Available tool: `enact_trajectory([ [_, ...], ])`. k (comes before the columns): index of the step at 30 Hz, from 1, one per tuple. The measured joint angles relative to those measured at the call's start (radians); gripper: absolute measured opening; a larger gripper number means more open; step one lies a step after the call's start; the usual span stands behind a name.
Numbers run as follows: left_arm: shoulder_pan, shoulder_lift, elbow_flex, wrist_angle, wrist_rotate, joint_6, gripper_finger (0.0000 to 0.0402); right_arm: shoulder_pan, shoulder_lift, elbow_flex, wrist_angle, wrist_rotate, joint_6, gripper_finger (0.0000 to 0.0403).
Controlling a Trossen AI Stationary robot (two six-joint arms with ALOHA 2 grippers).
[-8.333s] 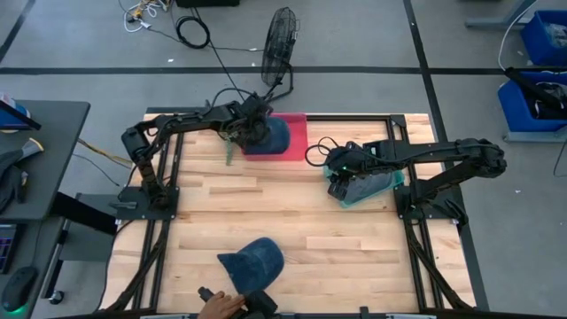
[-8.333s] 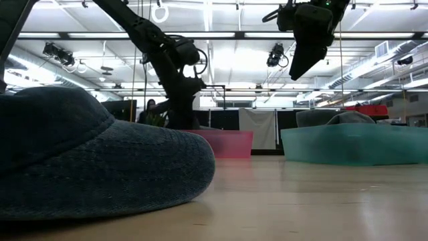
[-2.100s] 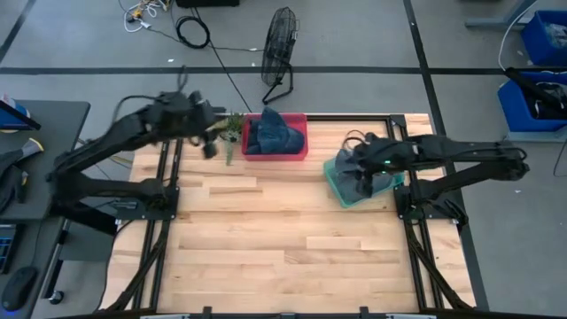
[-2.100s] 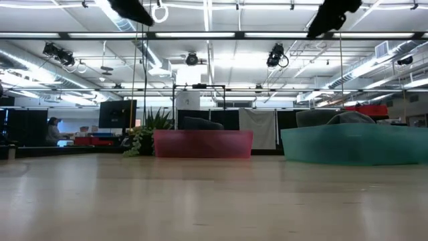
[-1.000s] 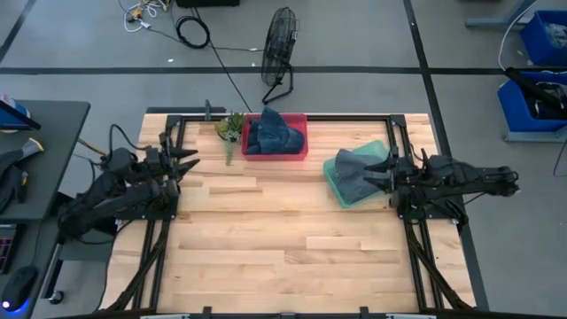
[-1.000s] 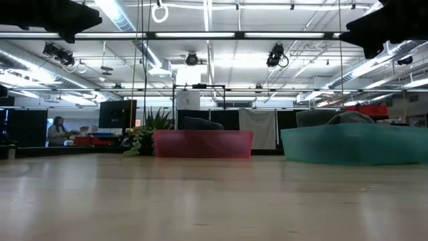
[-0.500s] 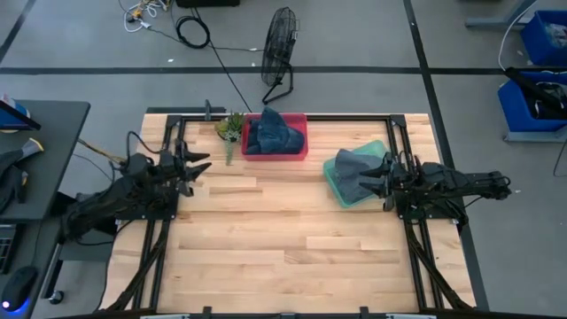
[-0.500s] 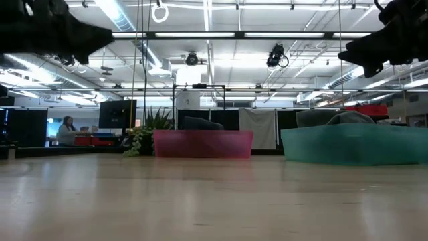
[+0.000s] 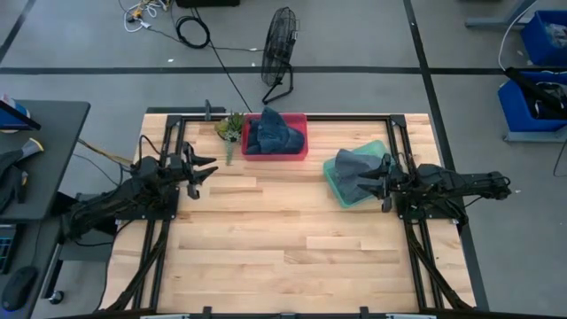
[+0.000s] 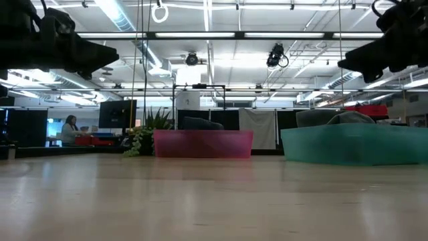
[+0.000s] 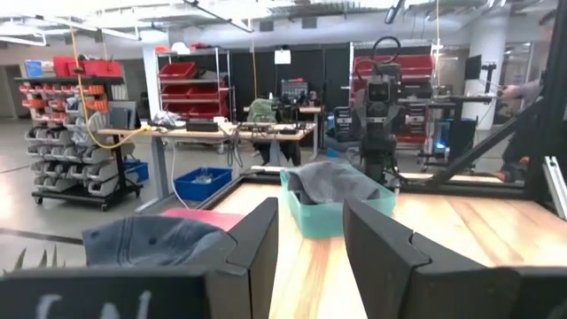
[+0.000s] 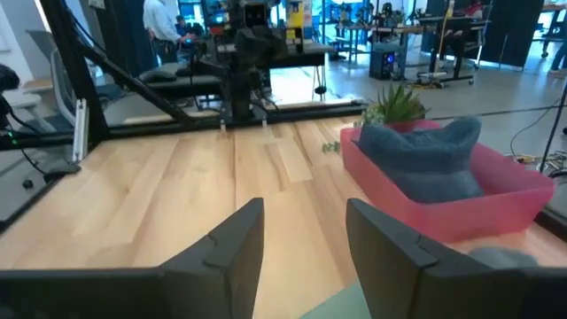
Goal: Pick & Place hat
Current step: Return to Home Position
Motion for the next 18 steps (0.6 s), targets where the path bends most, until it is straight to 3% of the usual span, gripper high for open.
enact_trajectory([
  [18,0.0,0.0,0.0,-0.061,-0.001,0.002,0.0131,0.0,0.005,-0.048,0.044,0.045,0.005,0.0165],
])
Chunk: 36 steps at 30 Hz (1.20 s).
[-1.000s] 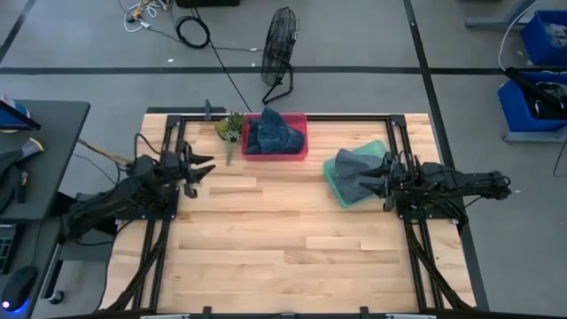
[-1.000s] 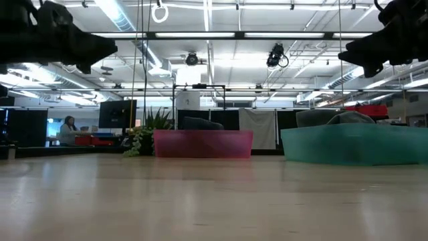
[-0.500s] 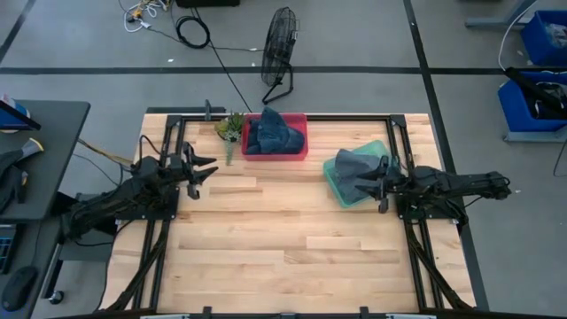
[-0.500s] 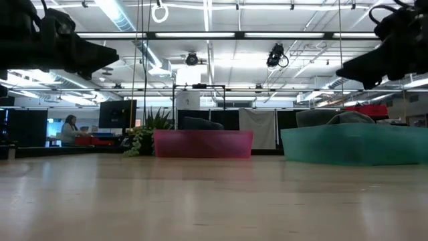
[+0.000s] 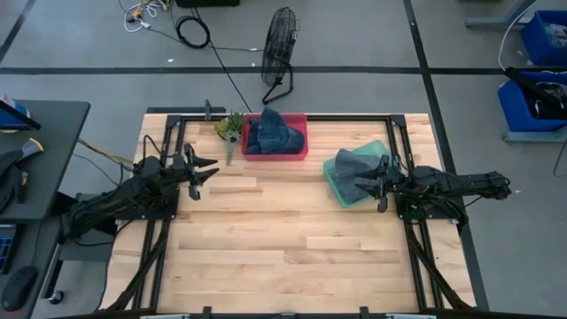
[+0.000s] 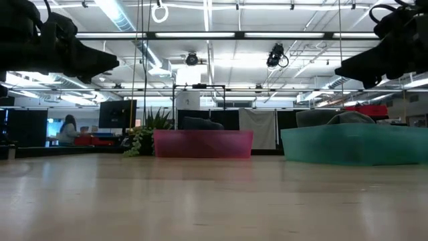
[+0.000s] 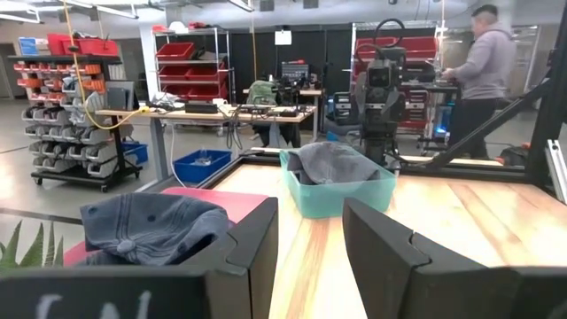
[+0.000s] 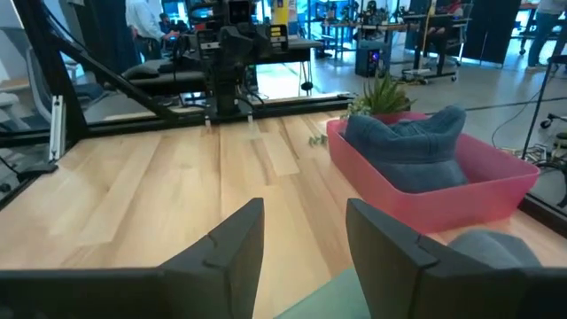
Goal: Pick & Place hat
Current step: Return to Home Position
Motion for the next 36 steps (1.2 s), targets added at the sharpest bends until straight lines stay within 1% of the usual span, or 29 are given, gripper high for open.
enact_trajectory([
  [4,0.0,0.0,0.0,0.0,0.0,0.0,0.0131,0.0,0.0,0.0,0.0,0.0,0.022,0.0165],
  [36,0.0,0.0,-0.001,0.001,0.0,0.0,0.0131,0.0,0.0,0.0,0.0,-0.001,0.016,0.0165],
])
